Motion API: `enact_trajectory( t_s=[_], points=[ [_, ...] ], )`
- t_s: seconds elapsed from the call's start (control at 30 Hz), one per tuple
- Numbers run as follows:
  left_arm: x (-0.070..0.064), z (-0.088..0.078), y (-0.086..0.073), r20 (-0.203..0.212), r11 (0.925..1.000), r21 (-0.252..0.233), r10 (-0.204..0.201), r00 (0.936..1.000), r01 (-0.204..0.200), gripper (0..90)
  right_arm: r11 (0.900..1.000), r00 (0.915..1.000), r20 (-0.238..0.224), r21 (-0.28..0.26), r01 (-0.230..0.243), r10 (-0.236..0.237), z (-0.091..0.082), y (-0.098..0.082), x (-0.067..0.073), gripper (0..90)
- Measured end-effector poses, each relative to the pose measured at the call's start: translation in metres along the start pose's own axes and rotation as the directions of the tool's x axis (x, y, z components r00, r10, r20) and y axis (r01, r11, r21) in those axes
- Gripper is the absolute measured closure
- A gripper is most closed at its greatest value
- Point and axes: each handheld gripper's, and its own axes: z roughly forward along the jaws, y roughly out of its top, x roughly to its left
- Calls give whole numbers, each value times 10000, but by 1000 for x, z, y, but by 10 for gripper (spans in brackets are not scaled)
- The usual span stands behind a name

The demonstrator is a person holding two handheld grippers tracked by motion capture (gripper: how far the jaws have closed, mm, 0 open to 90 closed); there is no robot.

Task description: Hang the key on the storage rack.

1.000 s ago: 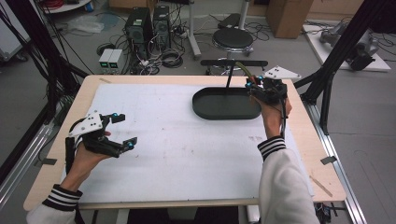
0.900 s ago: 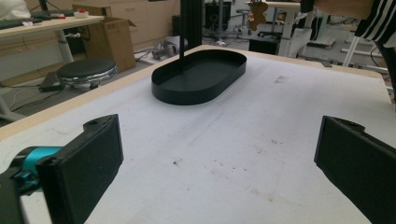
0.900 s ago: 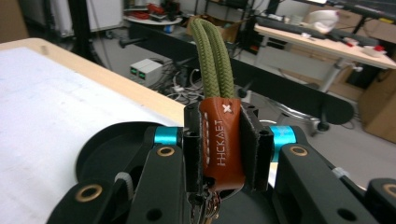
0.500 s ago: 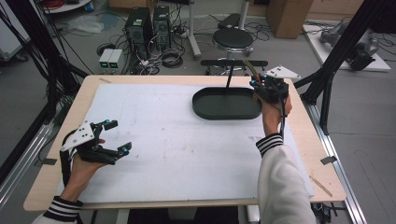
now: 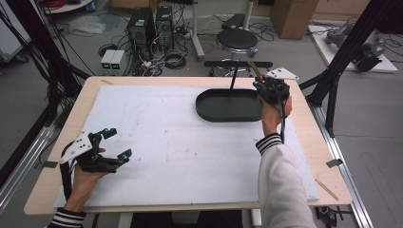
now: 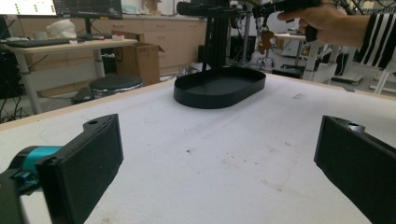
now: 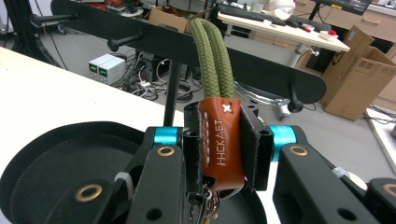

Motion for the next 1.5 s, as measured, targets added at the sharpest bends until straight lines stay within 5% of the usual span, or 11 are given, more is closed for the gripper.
enact_trajectory(
  t_s=[0.37,1.5],
  points=[
    [-3,-5,-16,-457,9991,-422,64,9989,-83,17,9996,9984,543,244,142,-155,9,-2,6,731],
    [-4,-7,-28,-546,9977,-665,74,9985,-111,17,9953,9999,63,961,-118,113,33,-14,11,733]
  ],
)
